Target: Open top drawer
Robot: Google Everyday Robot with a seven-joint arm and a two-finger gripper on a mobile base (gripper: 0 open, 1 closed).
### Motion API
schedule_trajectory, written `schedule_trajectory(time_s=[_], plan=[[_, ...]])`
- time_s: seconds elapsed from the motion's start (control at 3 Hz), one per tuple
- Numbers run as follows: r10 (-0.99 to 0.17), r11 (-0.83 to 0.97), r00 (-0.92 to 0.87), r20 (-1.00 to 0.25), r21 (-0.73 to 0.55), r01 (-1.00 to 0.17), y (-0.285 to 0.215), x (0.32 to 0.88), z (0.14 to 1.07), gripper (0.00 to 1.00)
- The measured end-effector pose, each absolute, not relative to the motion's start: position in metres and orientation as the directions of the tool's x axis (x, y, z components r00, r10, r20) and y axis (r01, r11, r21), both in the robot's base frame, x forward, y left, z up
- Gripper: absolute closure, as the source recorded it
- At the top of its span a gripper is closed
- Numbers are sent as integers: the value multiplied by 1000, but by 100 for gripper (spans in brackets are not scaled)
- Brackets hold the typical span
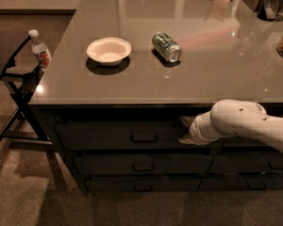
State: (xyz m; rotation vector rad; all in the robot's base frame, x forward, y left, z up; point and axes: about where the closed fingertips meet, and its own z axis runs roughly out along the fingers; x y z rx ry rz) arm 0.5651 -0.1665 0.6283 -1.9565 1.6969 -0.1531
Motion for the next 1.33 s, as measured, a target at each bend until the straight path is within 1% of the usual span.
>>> schedule_trajectory(time_s=[0.67,1.0,1.33], plan=[[-945,-40,185,-270,-466,-884,-166,561,633,100],[-942,3,156,-296,-475,-880,-164,556,642,100],[-942,3,157,-296,-475,-880,-163,556,642,82]])
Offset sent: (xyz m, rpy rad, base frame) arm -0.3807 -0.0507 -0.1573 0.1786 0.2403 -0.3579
